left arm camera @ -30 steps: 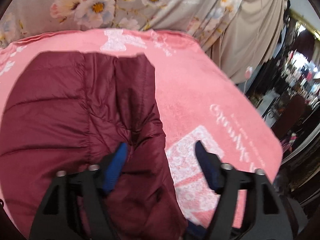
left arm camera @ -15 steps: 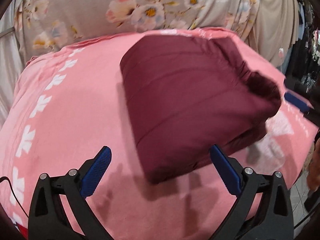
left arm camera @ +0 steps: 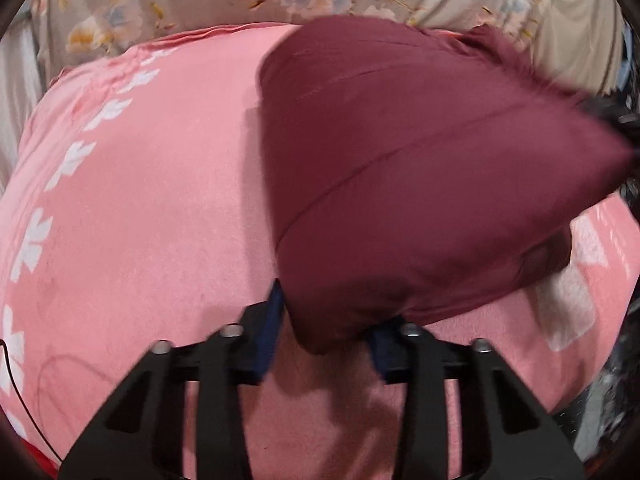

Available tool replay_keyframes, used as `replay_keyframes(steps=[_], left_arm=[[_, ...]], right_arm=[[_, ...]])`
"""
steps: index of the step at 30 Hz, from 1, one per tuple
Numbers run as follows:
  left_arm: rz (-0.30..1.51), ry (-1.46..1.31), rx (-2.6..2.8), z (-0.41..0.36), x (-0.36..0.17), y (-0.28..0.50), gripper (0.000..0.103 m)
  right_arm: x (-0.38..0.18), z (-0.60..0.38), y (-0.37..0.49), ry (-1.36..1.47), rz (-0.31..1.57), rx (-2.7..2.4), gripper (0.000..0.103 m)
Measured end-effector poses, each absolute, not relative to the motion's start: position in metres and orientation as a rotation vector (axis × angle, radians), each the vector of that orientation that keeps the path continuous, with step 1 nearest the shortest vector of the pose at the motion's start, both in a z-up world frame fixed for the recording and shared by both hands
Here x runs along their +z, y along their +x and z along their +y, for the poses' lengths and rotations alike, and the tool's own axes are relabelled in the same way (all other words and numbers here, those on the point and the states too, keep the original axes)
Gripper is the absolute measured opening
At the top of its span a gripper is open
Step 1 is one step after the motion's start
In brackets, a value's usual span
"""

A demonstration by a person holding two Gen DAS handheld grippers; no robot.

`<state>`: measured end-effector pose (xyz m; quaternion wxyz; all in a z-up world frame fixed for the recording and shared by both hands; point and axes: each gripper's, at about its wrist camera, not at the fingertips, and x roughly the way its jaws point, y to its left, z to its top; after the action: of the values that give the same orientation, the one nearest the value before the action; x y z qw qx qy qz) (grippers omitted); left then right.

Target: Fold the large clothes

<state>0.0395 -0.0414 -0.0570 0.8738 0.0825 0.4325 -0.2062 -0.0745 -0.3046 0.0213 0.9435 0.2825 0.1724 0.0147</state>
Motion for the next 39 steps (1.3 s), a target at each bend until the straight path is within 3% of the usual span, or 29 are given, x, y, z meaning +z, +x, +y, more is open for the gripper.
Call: replay_keyframes(steps=[3, 6, 11, 16, 20, 25, 30, 32, 34, 35, 36, 39], left_arm=[[0.919, 0.156, -0.424, -0.039, -0.055, 0.044, 0.028], [0.945, 0.168, -0.402, -0.044, -0.060, 0.048, 0.023], [0.967, 0.187, -0.378, -0.049, -0.066, 0.049, 0.023], [0.978, 0.184, -0.370, -0.049, -0.069, 0.050, 0.023], [0.986, 0.176, -0.372, -0.046, -0.071, 0.056, 0.023], [1.010, 0.143, -0.390, -0.041, -0.073, 0.060, 0.023], [1.015, 0.097, -0.467, -0.025, -0.052, 0.049, 0.024], [1.009, 0.064, -0.523, -0.011, -0.035, 0.041, 0.025], [0.974, 0.025, -0.558, 0.004, -0.016, 0.036, 0.039], [0.939, -0.002, -0.555, 0.011, -0.006, 0.036, 0.061], [0.899, -0.037, -0.545, 0.018, 0.002, 0.039, 0.072], [0.855, -0.118, -0.522, 0.022, 0.006, 0.060, 0.079]], right_arm=[[0.009, -0.300, -0.078, 0.430, 0.408, -0.110, 0.004], [-0.039, -0.313, -0.059, 0.474, 0.558, -0.168, 0.004], [-0.071, -0.312, -0.047, 0.482, 0.636, -0.193, 0.004], [-0.075, -0.306, -0.046, 0.515, 0.661, -0.195, 0.005], [-0.060, -0.315, -0.068, 0.733, 0.606, -0.100, 0.005], [-0.075, -0.291, -0.065, 0.578, 0.682, -0.163, 0.005], [-0.071, -0.291, -0.072, 0.596, 0.649, -0.170, 0.011], [-0.067, -0.293, -0.079, 0.619, 0.633, -0.178, 0.019], [-0.066, -0.295, -0.087, 0.658, 0.623, -0.183, 0.034], [-0.068, -0.297, -0.089, 0.688, 0.622, -0.182, 0.041], [-0.069, -0.297, -0.090, 0.698, 0.627, -0.177, 0.044], [-0.083, -0.297, -0.084, 0.747, 0.677, -0.151, 0.051]])
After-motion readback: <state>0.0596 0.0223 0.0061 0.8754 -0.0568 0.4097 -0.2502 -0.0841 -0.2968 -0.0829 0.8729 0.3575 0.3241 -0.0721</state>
